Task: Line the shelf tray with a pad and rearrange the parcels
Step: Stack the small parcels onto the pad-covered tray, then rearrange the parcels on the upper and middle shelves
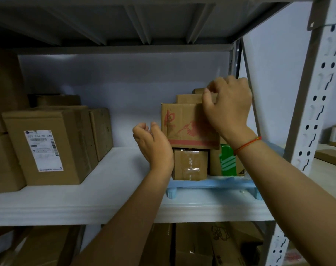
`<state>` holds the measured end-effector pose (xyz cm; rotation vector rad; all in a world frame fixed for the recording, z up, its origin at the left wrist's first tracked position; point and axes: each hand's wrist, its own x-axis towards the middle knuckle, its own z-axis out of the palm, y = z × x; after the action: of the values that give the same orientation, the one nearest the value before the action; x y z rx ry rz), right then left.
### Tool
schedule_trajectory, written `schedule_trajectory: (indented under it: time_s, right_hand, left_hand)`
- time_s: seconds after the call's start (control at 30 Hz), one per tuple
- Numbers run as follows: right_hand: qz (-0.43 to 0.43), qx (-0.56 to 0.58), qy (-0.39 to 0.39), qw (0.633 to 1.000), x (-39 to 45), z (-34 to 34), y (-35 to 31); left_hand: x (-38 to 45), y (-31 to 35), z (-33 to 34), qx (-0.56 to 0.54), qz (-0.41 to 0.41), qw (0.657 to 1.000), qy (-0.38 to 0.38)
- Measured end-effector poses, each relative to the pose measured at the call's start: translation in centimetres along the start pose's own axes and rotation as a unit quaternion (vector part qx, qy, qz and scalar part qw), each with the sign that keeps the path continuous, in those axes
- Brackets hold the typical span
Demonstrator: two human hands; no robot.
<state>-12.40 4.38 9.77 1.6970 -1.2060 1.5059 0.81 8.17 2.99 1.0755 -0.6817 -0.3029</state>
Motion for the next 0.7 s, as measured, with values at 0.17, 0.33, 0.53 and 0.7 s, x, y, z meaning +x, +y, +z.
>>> schedule_trajectory:
  time_s: [0.17, 0.33, 0.53, 0.7]
  right_hand:
    - [-0.079, -0.043, -0.007, 0.996, -0.7, -0.1, -3.8]
    - [-0.126, -0.026, 0.007, 0.992, -1.5, 0.6, -7.4]
    - [-0.194, 0.033, -0.006, 0.980, -2.0, 3.4, -13.0]
    - [-0.192, 0.155, -0.185, 0.951, -3.8, 7.3, -19.8]
  left_hand:
    - [-0.5, 0.5, -1.6, 0.010, 0.008, 1.000, 0.026]
    - [0.5, 0.2, -3.5, 0.027, 0.022, 0.998, 0.046]
    - [3.8, 1.2, -6.4, 0.021, 0.028, 0.997, 0.067]
    - [8.1, 1.2, -11.6, 0.031, 0.021, 0.995, 0.097]
